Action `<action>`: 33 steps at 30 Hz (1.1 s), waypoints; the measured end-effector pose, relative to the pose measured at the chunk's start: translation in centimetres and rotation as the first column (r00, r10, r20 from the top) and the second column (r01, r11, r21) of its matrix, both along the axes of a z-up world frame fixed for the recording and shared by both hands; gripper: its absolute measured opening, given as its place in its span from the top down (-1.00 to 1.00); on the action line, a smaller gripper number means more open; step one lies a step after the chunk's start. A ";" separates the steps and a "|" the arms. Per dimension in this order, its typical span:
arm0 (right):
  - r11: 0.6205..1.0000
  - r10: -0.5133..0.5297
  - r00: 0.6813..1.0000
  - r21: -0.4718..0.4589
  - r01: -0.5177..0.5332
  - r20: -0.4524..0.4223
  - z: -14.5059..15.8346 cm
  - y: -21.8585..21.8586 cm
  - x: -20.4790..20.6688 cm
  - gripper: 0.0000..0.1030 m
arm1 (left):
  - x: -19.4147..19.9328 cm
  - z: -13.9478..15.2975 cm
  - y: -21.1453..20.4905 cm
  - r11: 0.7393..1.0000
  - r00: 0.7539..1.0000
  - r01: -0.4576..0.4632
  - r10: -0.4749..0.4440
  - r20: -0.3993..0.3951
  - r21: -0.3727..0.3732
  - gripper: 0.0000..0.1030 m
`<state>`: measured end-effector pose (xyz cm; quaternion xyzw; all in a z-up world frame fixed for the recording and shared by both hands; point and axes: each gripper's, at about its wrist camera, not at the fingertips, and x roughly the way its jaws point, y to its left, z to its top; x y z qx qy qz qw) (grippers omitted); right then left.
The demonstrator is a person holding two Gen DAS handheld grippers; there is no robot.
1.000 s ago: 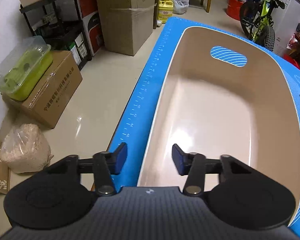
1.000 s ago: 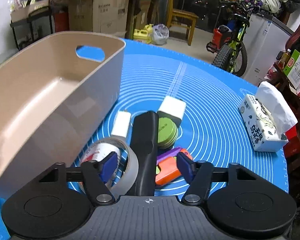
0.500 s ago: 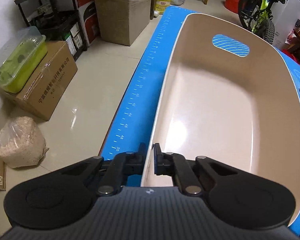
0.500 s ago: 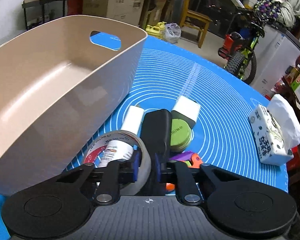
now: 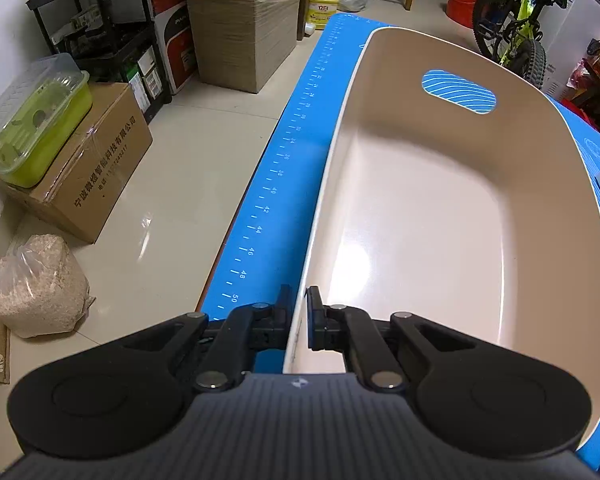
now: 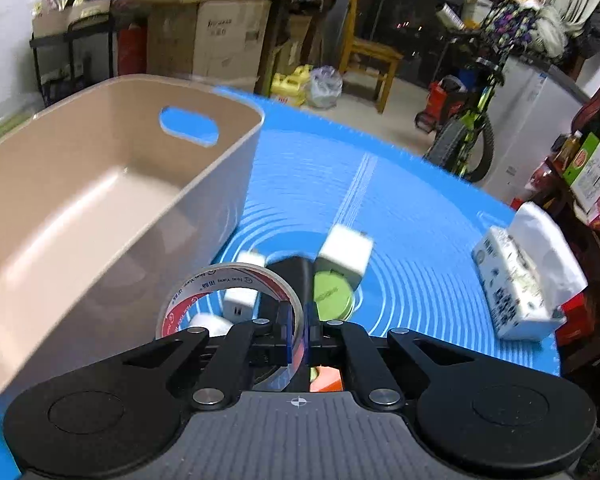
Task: Organize rigid objects
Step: 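Carry the tape roll into the bin and open the right gripper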
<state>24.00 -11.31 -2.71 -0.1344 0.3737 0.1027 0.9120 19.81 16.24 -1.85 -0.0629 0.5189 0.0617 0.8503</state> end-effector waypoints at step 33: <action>0.974 0.222 0.975 0.057 -0.221 -0.024 4.7 13.8 5.6 0.68 | 0.0 0.0 -0.2 1.000 1.000 0.012 -0.012 -0.007 0.015 0.84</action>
